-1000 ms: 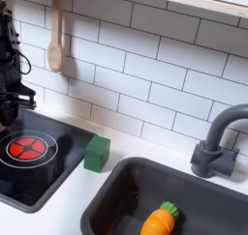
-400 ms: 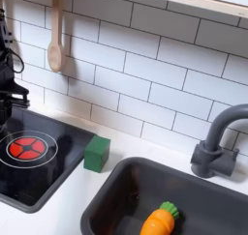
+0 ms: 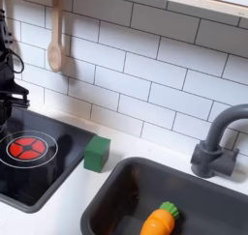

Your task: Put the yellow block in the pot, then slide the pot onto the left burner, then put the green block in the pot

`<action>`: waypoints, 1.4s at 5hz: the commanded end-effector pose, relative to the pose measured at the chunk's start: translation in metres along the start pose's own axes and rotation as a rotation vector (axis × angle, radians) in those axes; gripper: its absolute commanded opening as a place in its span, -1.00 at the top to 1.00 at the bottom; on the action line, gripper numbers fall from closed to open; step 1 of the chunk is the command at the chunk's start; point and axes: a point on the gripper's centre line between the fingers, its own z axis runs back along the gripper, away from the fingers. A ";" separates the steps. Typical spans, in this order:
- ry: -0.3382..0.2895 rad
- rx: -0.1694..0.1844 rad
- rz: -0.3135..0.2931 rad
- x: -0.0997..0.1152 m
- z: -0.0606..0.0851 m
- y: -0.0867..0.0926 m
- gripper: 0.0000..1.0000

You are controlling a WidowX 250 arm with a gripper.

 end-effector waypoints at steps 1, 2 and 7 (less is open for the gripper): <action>0.004 0.005 0.001 0.004 -0.003 0.000 1.00; 0.009 0.014 0.002 0.000 -0.004 0.002 1.00; -0.002 0.031 -0.009 -0.005 -0.007 0.006 -1.00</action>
